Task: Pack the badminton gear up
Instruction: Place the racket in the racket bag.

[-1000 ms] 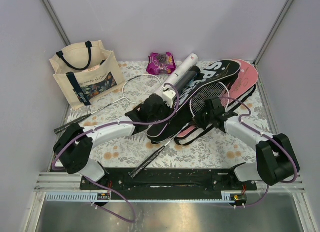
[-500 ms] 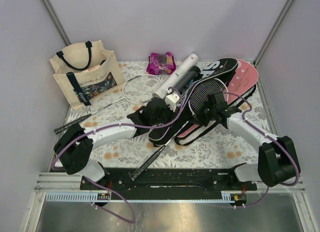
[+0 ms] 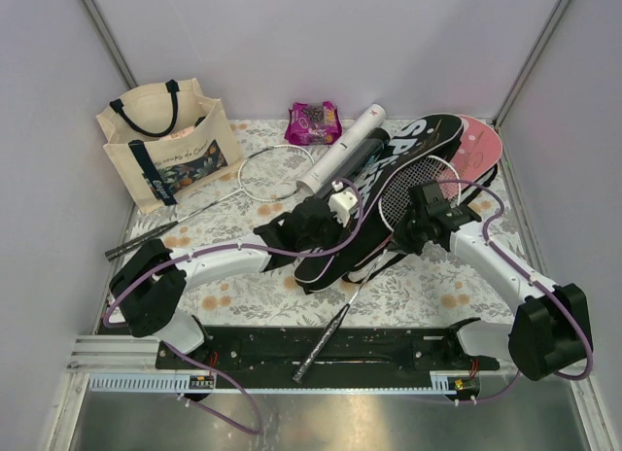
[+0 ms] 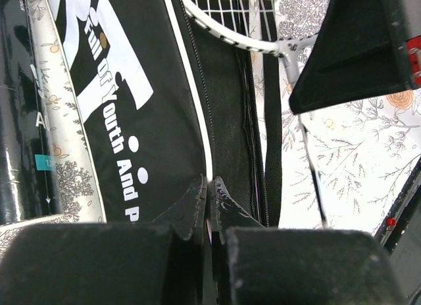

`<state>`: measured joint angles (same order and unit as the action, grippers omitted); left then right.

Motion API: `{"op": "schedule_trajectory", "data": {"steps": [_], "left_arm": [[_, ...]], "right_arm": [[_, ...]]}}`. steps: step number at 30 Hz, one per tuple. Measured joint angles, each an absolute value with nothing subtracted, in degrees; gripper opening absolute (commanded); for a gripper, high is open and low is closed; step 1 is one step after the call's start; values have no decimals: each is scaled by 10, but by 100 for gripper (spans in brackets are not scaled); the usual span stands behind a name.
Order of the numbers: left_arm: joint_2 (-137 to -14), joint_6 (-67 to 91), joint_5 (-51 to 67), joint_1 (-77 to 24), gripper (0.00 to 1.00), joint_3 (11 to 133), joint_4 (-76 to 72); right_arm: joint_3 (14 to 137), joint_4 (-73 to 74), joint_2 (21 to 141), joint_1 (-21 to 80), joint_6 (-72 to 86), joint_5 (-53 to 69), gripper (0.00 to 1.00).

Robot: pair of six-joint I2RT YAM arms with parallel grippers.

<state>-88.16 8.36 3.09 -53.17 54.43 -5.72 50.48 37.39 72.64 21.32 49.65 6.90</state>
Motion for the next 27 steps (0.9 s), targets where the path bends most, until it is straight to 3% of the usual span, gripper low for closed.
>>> {"op": "schedule_trajectory", "data": {"steps": [9,18,27], "left_arm": [[-886,84,31,-539,0,537,-61],[-886,84,29,-541,0,528,-67],[-887,86,25,-556,0,528,-79]], "right_arm": [[519,409,715,225,480,53,0],[581,458,786,234,440,51,0],[517,522,750,267,433,49,0]]}}
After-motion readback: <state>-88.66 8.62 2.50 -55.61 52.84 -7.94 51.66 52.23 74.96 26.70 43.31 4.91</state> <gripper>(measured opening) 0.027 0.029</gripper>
